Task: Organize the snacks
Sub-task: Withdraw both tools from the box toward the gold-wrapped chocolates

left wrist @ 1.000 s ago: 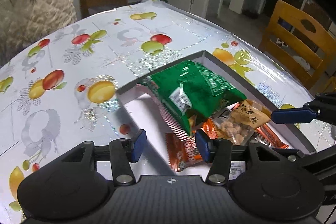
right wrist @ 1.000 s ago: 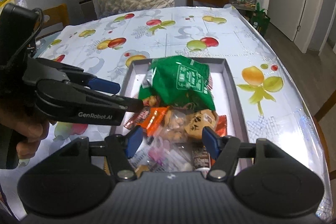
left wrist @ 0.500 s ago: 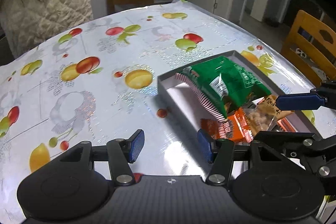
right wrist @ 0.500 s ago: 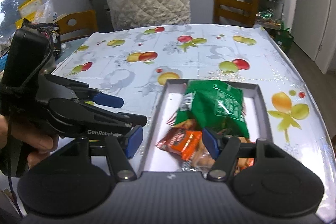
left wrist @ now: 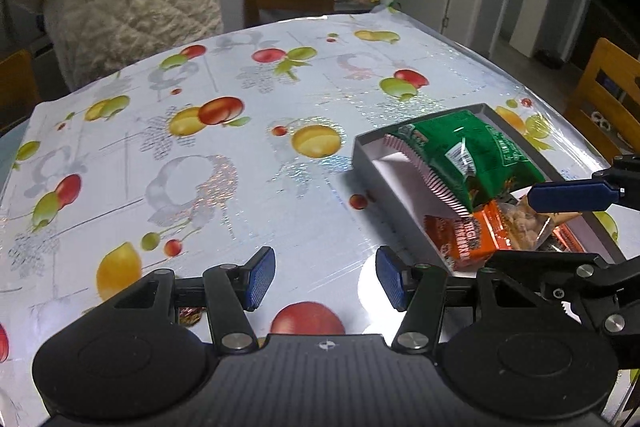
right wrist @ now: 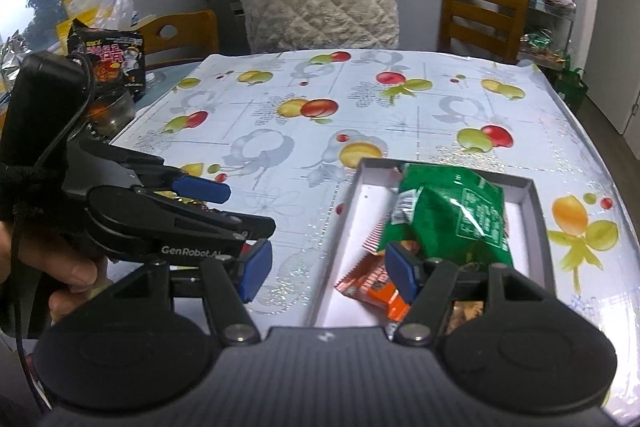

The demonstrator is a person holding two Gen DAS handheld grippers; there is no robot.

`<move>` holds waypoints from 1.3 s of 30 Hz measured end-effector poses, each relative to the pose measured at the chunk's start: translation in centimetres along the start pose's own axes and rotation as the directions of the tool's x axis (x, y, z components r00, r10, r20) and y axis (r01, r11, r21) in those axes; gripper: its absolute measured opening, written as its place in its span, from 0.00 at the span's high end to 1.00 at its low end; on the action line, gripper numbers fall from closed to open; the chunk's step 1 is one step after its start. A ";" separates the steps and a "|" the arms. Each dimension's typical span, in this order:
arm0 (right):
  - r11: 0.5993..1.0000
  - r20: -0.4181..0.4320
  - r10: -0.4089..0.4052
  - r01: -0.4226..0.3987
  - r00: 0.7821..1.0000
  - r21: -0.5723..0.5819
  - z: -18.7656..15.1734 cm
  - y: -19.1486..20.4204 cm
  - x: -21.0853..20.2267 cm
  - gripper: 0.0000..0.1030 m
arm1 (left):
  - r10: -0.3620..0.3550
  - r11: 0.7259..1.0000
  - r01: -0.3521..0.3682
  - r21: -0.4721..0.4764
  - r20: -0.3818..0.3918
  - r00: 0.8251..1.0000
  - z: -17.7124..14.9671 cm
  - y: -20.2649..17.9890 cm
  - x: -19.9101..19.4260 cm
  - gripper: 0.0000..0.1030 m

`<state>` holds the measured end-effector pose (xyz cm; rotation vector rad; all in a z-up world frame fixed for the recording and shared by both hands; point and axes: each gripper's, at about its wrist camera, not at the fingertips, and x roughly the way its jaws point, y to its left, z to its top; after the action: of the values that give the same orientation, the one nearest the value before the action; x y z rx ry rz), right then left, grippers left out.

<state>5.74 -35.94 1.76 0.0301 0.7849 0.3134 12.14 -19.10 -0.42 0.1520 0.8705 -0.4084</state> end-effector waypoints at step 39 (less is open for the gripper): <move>0.966 -0.117 0.129 -0.152 0.985 -0.211 1.1 9.5 5.6 0.38 | 0.208 0.968 -0.214 -0.132 -0.054 0.977 -7.1 10.6 -2.8 0.46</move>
<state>7.68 -25.21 0.00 -0.1395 0.8480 0.5387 9.80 -6.57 -3.17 0.1247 0.9088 -0.1461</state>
